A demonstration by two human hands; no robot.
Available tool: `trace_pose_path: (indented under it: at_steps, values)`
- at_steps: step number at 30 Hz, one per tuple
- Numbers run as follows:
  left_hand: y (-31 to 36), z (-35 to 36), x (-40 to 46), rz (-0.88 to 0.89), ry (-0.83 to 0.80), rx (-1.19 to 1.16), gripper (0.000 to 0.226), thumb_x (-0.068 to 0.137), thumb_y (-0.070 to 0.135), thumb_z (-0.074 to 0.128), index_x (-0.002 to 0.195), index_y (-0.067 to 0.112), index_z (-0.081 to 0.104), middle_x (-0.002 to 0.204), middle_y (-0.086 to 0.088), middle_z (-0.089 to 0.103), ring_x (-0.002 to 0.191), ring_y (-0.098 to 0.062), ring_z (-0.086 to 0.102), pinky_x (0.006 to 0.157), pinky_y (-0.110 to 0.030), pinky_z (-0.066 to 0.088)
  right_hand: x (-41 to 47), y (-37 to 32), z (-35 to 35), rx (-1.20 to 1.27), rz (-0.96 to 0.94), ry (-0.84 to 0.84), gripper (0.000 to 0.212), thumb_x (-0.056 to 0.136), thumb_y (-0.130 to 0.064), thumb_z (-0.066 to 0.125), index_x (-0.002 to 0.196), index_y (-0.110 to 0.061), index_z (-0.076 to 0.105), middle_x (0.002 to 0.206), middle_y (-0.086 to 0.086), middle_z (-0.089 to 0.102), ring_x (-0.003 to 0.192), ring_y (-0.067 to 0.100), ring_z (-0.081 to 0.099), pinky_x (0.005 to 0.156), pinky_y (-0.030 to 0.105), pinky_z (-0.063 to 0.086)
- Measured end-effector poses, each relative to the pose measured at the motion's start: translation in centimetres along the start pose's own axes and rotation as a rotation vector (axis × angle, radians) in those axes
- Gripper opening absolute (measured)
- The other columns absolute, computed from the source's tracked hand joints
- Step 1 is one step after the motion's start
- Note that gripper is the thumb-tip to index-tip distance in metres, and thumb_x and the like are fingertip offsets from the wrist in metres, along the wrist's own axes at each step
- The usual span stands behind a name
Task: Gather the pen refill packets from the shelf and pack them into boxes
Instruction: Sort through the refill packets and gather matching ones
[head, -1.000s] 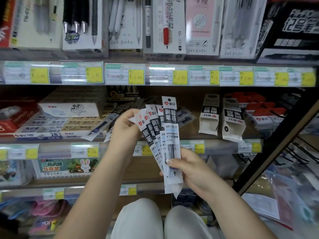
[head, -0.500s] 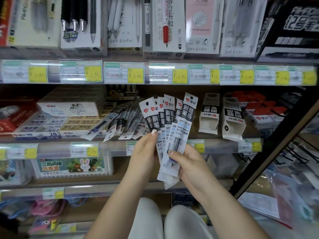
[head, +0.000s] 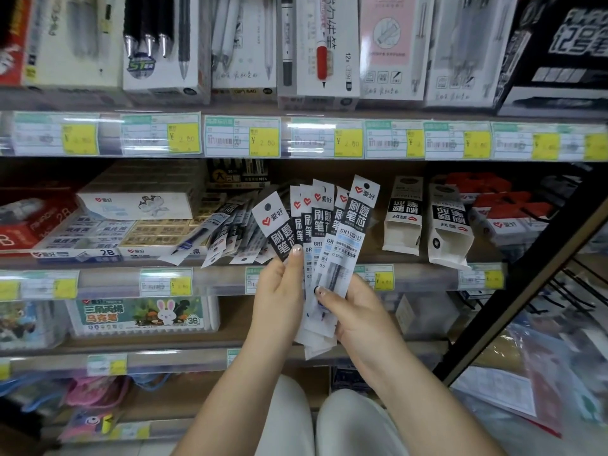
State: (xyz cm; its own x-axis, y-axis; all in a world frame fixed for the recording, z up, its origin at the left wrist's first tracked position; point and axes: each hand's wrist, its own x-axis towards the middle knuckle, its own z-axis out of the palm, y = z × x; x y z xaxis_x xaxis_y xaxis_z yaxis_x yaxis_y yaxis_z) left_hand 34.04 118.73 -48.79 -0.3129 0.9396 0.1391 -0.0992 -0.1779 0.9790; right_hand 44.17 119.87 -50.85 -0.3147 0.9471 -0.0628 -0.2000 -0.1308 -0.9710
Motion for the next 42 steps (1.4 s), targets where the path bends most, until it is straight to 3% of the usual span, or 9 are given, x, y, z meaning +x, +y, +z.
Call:
trace_pose_path:
  at_steps: [4, 11, 15, 17, 19, 26, 31, 39, 42]
  values:
    - [0.5, 0.1, -0.4, -0.049, 0.08, 0.084, 0.031, 0.102, 0.033, 0.031, 0.081, 0.038, 0.053, 0.08, 0.022, 0.06, 0.072, 0.019, 0.05, 0.055, -0.001, 0.034, -0.1, 0.0, 0.0, -0.016, 0.005, 0.013, 0.03, 0.094, -0.004, 0.051, 0.111, -0.024, 0.063, 0.107, -0.002, 0.072, 0.103, 0.017, 0.066, 0.096, 0.047, 0.05]
    - [0.4, 0.3, -0.4, -0.041, 0.111, 0.132, 0.034, 0.103, 0.031, 0.029, 0.077, 0.037, 0.051, 0.083, 0.02, 0.048, 0.064, 0.031, 0.044, 0.056, 0.007, 0.031, -0.3, -0.1, -0.1, -0.03, 0.01, 0.014, 0.031, 0.094, -0.005, 0.052, 0.117, -0.024, 0.061, 0.11, -0.003, 0.071, 0.105, 0.016, 0.065, 0.097, 0.046, 0.049]
    - [0.8, 0.5, -0.6, -0.036, 0.058, 0.02, 0.03, 0.101, 0.023, 0.038, 0.078, 0.029, 0.056, 0.07, 0.013, 0.063, 0.064, 0.025, 0.053, 0.056, 0.002, 0.037, -0.4, -0.2, -0.1, -0.034, 0.016, 0.021, 0.032, 0.094, -0.005, 0.052, 0.118, -0.023, 0.06, 0.11, -0.002, 0.071, 0.104, 0.016, 0.066, 0.096, 0.046, 0.05]
    - [0.9, 0.5, -0.7, -0.036, 0.023, -0.025, 0.031, 0.1, 0.015, 0.039, 0.08, 0.026, 0.06, 0.066, 0.022, 0.068, 0.066, 0.015, 0.061, 0.062, -0.008, 0.046, -0.4, -0.2, -0.1, -0.042, 0.011, 0.026, 0.033, 0.094, -0.005, 0.052, 0.118, -0.024, 0.06, 0.111, -0.002, 0.071, 0.105, 0.016, 0.065, 0.097, 0.046, 0.049]
    - [0.7, 0.4, -0.5, -0.033, 0.012, -0.029, 0.033, 0.1, 0.013, 0.039, 0.081, 0.025, 0.064, 0.073, 0.019, 0.071, 0.072, 0.005, 0.066, 0.069, -0.02, 0.05, -0.5, -0.2, -0.1, -0.052, 0.008, 0.032, 0.033, 0.094, -0.005, 0.052, 0.118, -0.026, 0.06, 0.111, -0.003, 0.07, 0.107, 0.015, 0.065, 0.098, 0.046, 0.048]
    - [-0.1, 0.3, 0.0, -0.059, 0.016, -0.036, 0.023, 0.097, 0.015, 0.045, 0.092, 0.019, 0.068, 0.09, 0.0, 0.075, 0.089, -0.016, 0.069, 0.076, -0.031, 0.055, -0.7, -0.5, 0.1, -0.114, -0.007, 0.056, 0.031, 0.094, -0.007, 0.053, 0.11, -0.032, 0.061, 0.106, -0.01, 0.071, 0.101, 0.009, 0.066, 0.093, 0.042, 0.052]
    - [-0.5, 0.2, 0.2, -0.06, 0.024, -0.008, 0.022, 0.097, 0.014, 0.046, 0.093, 0.016, 0.068, 0.092, -0.003, 0.074, 0.09, -0.019, 0.069, 0.083, -0.042, 0.054, -0.7, -0.7, 0.2, -0.127, -0.015, 0.053, 0.031, 0.094, -0.008, 0.053, 0.113, -0.032, 0.06, 0.107, -0.009, 0.071, 0.1, 0.009, 0.067, 0.09, 0.039, 0.054]
    - [-0.5, 0.3, 0.3, -0.015, 0.016, -0.037, 0.019, 0.084, 0.028, 0.056, 0.081, 0.03, 0.074, 0.093, -0.002, 0.074, 0.093, -0.022, 0.069, 0.084, -0.045, 0.054, -0.8, -0.8, 0.2, -0.214, -0.037, 0.034, 0.028, 0.093, -0.009, 0.055, 0.107, -0.033, 0.06, 0.101, -0.012, 0.071, 0.091, 0.0, 0.066, 0.08, 0.023, 0.056]
    - [-0.6, 0.4, 0.2, 0.005, 0.021, -0.03, 0.026, 0.092, 0.019, 0.055, 0.081, 0.033, 0.073, 0.094, 0.0, 0.074, 0.094, -0.02, 0.069, 0.085, -0.044, 0.054, -0.9, -0.8, 0.3, -0.215, -0.045, 0.035, 0.028, 0.093, -0.006, 0.054, 0.109, -0.028, 0.06, 0.101, -0.009, 0.071, 0.092, 0.001, 0.067, 0.079, 0.022, 0.055]
